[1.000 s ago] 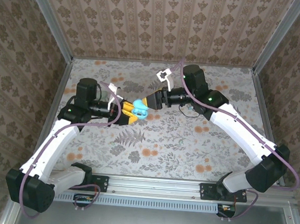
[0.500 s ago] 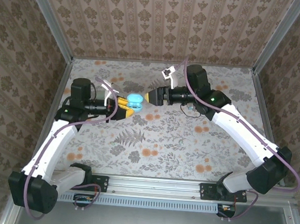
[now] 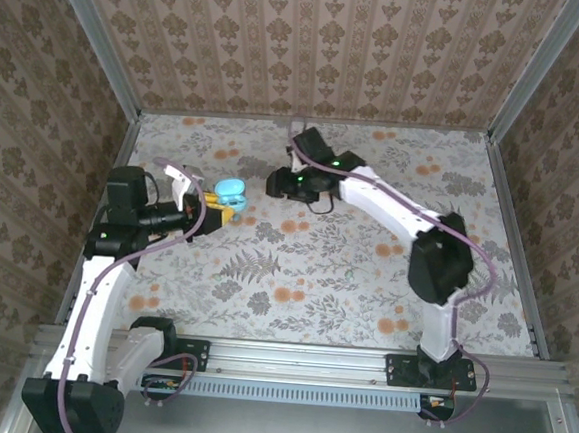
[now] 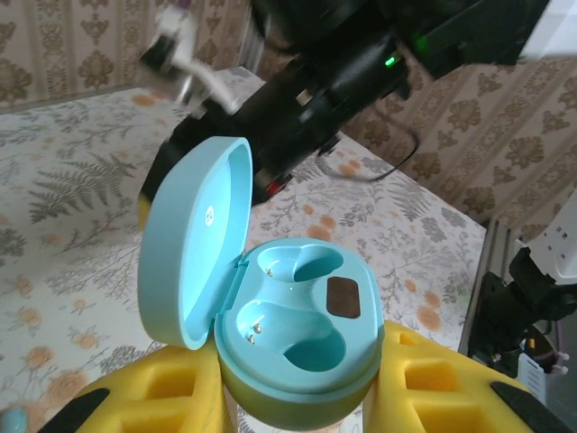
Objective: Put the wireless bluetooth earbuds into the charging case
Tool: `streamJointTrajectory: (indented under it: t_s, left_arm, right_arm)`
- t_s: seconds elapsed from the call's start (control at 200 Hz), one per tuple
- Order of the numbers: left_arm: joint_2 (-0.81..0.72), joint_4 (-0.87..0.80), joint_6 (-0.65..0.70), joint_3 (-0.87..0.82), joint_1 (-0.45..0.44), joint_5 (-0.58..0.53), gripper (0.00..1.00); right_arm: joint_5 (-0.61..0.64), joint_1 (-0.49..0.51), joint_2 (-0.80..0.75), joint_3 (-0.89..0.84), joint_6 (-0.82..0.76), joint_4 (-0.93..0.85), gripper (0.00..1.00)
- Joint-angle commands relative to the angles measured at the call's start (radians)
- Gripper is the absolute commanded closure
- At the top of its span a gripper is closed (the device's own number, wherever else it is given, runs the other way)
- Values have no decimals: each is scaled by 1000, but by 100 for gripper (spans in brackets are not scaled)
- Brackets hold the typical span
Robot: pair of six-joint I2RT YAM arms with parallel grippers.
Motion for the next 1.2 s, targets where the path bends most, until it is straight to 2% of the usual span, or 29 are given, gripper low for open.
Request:
streamJointTrajectory:
  t_s: [0.0,0.115,0.2,0.38,0.82,1.2]
  left_arm:
    - [-43,-57,25,-5,17,-48,100]
    - [-82,-63,33,-12,20,-86,100]
    - [-108,-61,40,-23,21,-109,100]
    - [-126,-57,45,-36,23,-121,100]
    - [-128,-18,25,-60,24,-87,100]
    - [-146,-31,42,-70,25,-82,100]
  right_arm:
    - [70,46,118,136,75,-73,47]
    - [83,81,248,240,138,-54,50]
    - [136,116,320,304,173,-42,56]
    - [229,165,432,403,241,-31,57]
    - [340,195,541,491,328,-38,59]
    - [347,210,628,597,328,-89,60]
